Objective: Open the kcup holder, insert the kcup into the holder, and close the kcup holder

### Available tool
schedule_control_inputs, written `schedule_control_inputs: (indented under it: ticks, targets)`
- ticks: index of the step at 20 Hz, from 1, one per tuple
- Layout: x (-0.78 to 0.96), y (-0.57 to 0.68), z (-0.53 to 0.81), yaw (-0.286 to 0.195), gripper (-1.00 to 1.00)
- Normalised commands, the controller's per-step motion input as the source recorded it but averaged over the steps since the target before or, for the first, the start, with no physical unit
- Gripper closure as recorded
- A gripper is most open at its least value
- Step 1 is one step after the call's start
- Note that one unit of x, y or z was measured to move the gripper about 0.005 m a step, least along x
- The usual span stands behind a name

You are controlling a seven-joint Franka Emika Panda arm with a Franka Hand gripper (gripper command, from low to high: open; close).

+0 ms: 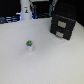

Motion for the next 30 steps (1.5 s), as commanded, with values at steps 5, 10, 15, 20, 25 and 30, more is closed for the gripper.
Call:
schedule_control_inputs:
  ticks: [5,10,15,20,25,30]
  targets:
    - [-0.24,0.59,0.18,-0.169,-1.00]
    - [-0.26,0.64,0.16,-0.183,-1.00]
    - [-0.21,0.67,0.05,-0.200,-1.00]
    - [-0.22,0.69,0.01,-0.196,-1.00]
    - [-0.24,0.69,-0.06,-0.191,-1.00]
    - [-0.25,0.66,-0.16,-0.190,-1.00]
